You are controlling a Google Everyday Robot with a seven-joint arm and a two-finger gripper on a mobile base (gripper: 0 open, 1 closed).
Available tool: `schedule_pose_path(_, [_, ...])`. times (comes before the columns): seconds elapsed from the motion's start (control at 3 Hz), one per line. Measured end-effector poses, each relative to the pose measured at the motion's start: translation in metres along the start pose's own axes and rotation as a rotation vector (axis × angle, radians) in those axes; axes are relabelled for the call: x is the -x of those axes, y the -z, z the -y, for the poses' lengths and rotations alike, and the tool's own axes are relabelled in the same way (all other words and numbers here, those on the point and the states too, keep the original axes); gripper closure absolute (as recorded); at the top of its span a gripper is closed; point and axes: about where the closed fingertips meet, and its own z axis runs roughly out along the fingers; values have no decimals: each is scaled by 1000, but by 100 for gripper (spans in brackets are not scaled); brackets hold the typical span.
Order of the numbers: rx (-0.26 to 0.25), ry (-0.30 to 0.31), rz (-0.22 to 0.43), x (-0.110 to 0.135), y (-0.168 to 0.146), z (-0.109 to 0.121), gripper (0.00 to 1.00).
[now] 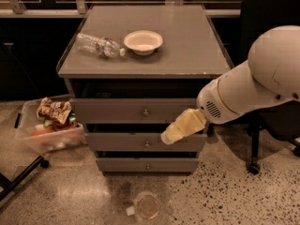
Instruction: Open bottom drawer
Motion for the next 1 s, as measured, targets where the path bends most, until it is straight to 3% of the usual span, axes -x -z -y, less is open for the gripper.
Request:
schedule_pose_path(0.33, [-4,-7,0,0,-8,-1,0])
schedule_pose_path(0.67, [17,-56,5,-20,-52,-4,0])
schedule_pose_path(1.0, [51,-159,13,-60,-121,-10,0])
